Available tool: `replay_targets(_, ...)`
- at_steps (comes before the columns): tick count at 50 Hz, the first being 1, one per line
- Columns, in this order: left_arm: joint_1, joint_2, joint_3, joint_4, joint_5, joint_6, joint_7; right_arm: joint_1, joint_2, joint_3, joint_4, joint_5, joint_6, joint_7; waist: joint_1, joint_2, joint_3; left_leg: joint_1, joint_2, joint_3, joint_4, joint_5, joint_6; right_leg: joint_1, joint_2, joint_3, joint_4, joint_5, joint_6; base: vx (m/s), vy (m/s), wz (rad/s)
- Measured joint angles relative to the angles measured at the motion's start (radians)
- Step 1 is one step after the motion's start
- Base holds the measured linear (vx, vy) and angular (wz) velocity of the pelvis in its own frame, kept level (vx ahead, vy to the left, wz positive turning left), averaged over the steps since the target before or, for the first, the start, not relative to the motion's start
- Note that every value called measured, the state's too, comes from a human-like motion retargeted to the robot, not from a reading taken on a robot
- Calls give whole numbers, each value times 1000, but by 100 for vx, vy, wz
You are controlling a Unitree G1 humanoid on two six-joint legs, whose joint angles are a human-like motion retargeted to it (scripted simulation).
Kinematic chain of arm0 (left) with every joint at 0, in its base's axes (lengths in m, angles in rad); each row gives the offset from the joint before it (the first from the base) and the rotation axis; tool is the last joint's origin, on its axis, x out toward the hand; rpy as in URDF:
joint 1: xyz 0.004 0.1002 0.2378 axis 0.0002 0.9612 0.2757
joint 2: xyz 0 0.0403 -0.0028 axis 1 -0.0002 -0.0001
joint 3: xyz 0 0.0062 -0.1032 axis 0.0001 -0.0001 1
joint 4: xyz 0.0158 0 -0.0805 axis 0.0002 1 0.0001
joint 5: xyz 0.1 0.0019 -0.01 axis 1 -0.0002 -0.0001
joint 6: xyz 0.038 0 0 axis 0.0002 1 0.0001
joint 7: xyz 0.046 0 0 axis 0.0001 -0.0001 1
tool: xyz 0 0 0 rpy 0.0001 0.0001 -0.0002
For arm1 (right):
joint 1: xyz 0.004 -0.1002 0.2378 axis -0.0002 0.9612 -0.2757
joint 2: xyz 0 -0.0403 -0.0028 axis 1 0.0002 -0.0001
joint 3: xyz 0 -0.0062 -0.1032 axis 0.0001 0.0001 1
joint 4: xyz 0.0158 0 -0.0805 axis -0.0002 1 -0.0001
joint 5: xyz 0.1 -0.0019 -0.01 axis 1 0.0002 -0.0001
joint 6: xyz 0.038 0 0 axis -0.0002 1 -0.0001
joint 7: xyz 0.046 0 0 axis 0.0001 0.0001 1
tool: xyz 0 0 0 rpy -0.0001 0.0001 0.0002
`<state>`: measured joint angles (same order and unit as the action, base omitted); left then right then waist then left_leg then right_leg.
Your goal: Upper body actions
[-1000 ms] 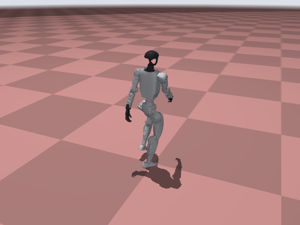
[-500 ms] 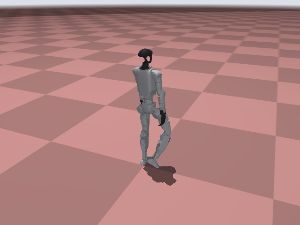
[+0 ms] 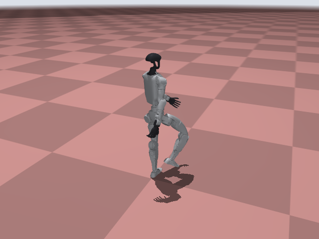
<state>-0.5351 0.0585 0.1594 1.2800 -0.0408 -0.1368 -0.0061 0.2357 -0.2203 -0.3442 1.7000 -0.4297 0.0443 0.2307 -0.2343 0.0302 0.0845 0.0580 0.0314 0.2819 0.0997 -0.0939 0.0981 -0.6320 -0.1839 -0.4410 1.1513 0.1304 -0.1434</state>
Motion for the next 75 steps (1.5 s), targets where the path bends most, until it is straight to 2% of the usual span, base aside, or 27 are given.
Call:
replay_targets(7,115,-42,-8,96,-40,13,-31,-132,20,65,-67,-54,-68,-105,89,16,-65,-13,-16,31,-21,-1,-25,316,110,75,-421,115,131,-7,-2,-25)
replay_targets(10,168,-48,-20,127,-24,21,-36,-169,31,85,-93,-51,-80,-141,126,4,-103,-25,-40,37,-27,-3,-38,426,111,110,-602,157,163,-9,-5,-10)
replay_targets(12,199,-56,-23,149,-16,29,-36,-182,40,99,-101,-39,-86,-150,162,-14,-126,-28,-64,46,-31,-5,-44,498,98,110,-729,86,222,-12,-8,-15)
replay_targets(13,213,-58,-24,160,-13,33,-38,-187,44,107,-104,-29,-89,-152,185,-25,-135,-27,-75,56,-33,-7,-48,530,85,87,-782,37,229,-17,-13,-37)
replay_targets(17,267,-51,-24,200,3,59,-60,-234,65,164,-80,40,-100,-159,265,-54,-137,0,-83,91,-31,-20,-76,586,90,98,-886,-127,183,-24,-12,-38)
replay_targets(22,385,-9,-43,211,23,82,-110,-340,97,272,-16,92,-107,-182,264,-49,-125,-26,-32,90,101,-22,-122,615,125,168,-923,-193,165,-32,-8,3)
replay_targets(25,456,12,6,252,72,112,-87,-398,142,282,-34,128,-98,-169,256,-66,-107,-116,18,63,328,152,-169,630,96,153,-941,-191,165,-36,-5,24)
replay_targets(26,476,20,20,279,73,116,-70,-422,161,265,-50,169,-103,-158,262,-78,-100,-178,40,52,437,216,-167,633,83,149,-950,-190,166,-42,-10,30)
replay_targets(27,496,30,31,307,71,118,-54,-447,179,247,-66,215,-108,-146,270,-88,-93,-240,62,43,545,276,-151,635,74,146,-956,-190,165,-45,-17,34)
replay_targets(28,517,42,36,338,64,118,-45,-477,197,229,-83,275,-117,-133,281,-95,-82,-305,81,37,651,330,-106,637,71,144,-956,-191,162,-34,-14,19)
replay_targets(29,539,54,38,369,65,125,-41,-509,214,211,-101,337,-124,-124,300,-103,-70,-367,85,23,748,338,-90,641,67,147,-957,-189,156,-24,-9,-1)
replay_targets(30,562,64,39,399,70,135,-40,-544,230,194,-119,400,-129,-118,323,-112,-57,-427,80,6,839,324,-89,644,63,151,-959,-185,149,-21,-6,-27)
replay_targets(32,618,82,31,420,96,184,-45,-623,263,152,-172,463,-140,-125,381,-117,-20,-532,165,52,1032,244,-115,659,70,164,-967,-180,129,-25,-5,-49)
replay_targets(34,683,91,17,420,126,227,-52,-705,290,129,-232,467,-154,-118,437,-121,11,-641,199,65,1174,203,-121,670,74,187,-980,-172,110,-27,-3,-70)
replay_targets(38,806,98,9,420,205,263,-73,-842,321,131,-344,389,-180,-74,532,-136,39,-845,261,87,1373,142,-131,682,78,244,-1014,-157,77,-14,-3,-75)
replay_targets(42,891,89,52,420,254,275,-87,-923,323,132,-416,269,-190,-102,616,-170,33,-963,279,117,1435,123,-138,667,51,288,-1026,-159,64,-4,3,-43)
replay_targets(47,914,81,126,420,202,276,-109,-933,339,144,-458,283,-213,-142,596,-175,-13,-959,265,97,1390,129,-122,656,64,263,-1037,-173,66,0,-5,47)
replay_targets(53,859,86,152,420,164,245,-130,-858,353,164,-440,335,-229,-151,482,-151,-105,-791,214,55,1199,143,-133,650,86,164,-1064,-184,87,4,-3,94)
replay_targets(60,718,116,127,411,160,223,-73,-748,344,229,-405,381,-270,-218,374,-142,-153,-489,56,2,766,198,-151,652,80,49,-1067,-197,124,5,-8,72)
replay_targets(67,627,124,115,357,124,199,-64,-675,342,265,-367,356,-268,-216,320,-124,-167,-214,-41,-93,295,218,-151,650,105,19,-1062,-199,140,13,-10,11)
replay_targets(70,598,123,107,353,111,191,-64,-644,331,279,-352,325,-262,-201,307,-101,-171,-119,-51,-99,122,159,-162,651,135,19,-1055,-201,144,21,-5,-12)
replay_targets(75,532,107,60,401,98,189,-56,-564,283,281,-327,261,-277,-189,258,-86,-192,-65,-60,-81,-7,54,-137,648,140,10,-1040,-207,165,33,0,26)
